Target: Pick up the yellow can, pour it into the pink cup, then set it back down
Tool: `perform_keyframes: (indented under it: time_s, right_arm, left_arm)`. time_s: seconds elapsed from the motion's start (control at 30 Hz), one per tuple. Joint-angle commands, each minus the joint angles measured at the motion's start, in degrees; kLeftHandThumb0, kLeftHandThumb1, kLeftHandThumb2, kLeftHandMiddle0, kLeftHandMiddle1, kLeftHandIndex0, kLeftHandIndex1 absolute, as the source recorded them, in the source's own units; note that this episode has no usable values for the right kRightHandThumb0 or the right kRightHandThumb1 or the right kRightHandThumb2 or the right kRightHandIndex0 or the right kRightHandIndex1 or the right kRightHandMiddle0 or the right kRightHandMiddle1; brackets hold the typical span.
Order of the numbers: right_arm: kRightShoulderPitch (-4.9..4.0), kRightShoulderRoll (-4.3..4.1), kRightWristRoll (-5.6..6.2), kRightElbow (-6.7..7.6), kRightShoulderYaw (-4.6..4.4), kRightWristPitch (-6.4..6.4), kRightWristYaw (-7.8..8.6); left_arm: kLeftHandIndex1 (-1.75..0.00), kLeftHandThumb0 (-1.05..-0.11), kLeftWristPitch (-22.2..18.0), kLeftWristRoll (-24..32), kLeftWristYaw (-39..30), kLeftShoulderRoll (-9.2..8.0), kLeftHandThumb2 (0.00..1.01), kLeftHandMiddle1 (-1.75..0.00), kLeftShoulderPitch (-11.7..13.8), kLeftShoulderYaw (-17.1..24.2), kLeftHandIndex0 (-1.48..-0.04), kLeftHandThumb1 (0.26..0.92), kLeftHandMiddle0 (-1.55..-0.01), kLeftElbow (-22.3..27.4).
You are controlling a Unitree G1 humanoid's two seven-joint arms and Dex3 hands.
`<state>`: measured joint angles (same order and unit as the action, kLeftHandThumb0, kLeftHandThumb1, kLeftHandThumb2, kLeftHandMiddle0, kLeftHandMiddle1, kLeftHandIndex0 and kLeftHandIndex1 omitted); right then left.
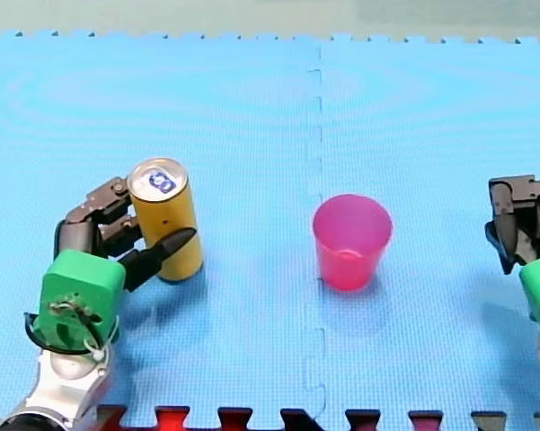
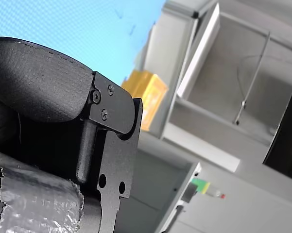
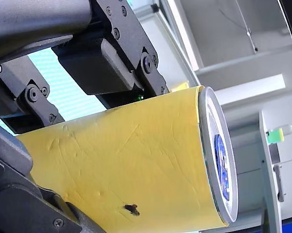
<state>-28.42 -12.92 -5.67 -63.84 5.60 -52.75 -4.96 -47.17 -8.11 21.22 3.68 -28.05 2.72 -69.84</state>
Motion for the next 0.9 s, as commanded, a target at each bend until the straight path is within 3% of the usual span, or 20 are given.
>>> perform_keyframes:
  time_s: [0.0, 0.53, 0.87]
  right_arm:
    - [-0.26, -0.36, 0.05, -0.13, 0.09, -0.40, 0.01]
    - [-0.44, -0.65, 0.45, -0.14, 0.37, -0.53, 0.91]
    - [-0.44, -1.05, 0.29, -0.08, 0.35, -0.47, 0.96]
  left_arm:
    - [0.00, -0.369, 0.0, -0.1, 0.4, 0.00, 0.00, 0.00, -0.5, 0.1, -1.21, 0.796, -1.25, -0.1]
    - [0.00, -0.367, 1.1, -6.9, 9.3, -0.12, 0.00, 0.00, -0.4, -3.9, -1.21, 0.798, -1.23, -0.6]
    - [0.00, -0.356, 1.3, -7.3, 9.4, 0.42, 0.00, 0.00, 0.5, -5.1, -1.21, 0.802, -1.24, -1.9]
